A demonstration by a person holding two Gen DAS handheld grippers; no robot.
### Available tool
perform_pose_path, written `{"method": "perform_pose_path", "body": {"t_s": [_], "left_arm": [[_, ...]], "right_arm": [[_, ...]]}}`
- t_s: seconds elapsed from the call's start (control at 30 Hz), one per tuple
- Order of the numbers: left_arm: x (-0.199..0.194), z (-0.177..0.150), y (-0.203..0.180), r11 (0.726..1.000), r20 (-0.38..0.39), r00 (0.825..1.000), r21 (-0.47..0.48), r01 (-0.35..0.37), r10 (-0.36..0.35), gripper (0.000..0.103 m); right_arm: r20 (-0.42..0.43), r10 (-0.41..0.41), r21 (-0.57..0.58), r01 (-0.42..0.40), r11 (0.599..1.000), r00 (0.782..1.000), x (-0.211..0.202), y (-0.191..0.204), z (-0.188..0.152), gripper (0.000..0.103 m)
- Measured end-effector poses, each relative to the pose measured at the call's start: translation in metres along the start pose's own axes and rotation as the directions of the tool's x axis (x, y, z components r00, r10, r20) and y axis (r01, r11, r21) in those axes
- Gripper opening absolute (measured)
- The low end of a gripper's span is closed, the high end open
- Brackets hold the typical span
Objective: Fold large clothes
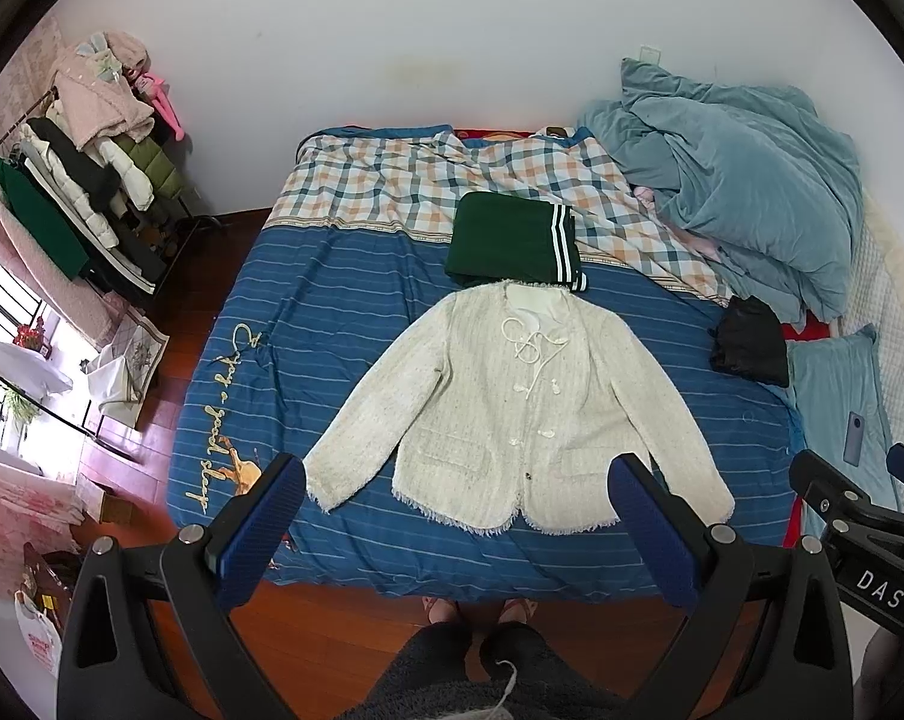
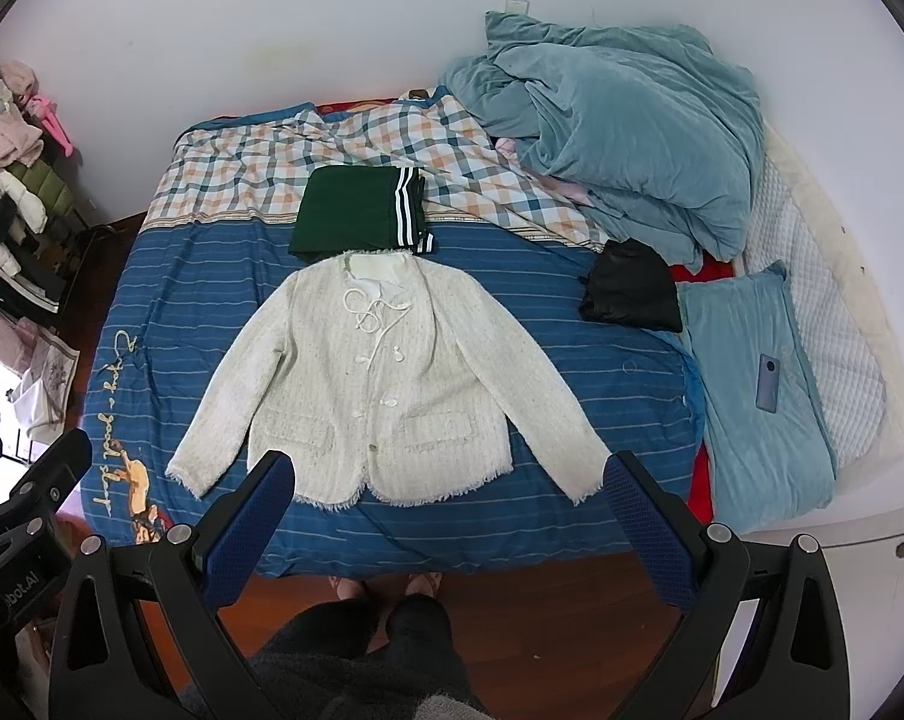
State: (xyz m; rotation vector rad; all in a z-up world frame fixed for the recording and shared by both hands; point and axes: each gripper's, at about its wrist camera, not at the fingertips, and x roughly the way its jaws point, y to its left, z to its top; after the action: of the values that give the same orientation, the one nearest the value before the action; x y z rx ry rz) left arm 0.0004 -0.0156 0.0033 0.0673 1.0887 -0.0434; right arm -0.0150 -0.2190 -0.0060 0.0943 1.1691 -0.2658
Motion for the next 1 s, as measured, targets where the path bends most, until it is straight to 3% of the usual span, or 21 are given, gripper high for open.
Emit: {"method": "perform_pose_path", "body": {"t_s": [1.0], "left_arm": [[-0.009, 0.004, -0.005, 1.000, 0.008, 1.000, 0.000, 0.006, -0.006, 0.103]], "right_arm": [[0.005, -0.001, -0.008, 0.001, 1.000, 1.000, -0.015, 0.010, 0.006, 0.103]]}}
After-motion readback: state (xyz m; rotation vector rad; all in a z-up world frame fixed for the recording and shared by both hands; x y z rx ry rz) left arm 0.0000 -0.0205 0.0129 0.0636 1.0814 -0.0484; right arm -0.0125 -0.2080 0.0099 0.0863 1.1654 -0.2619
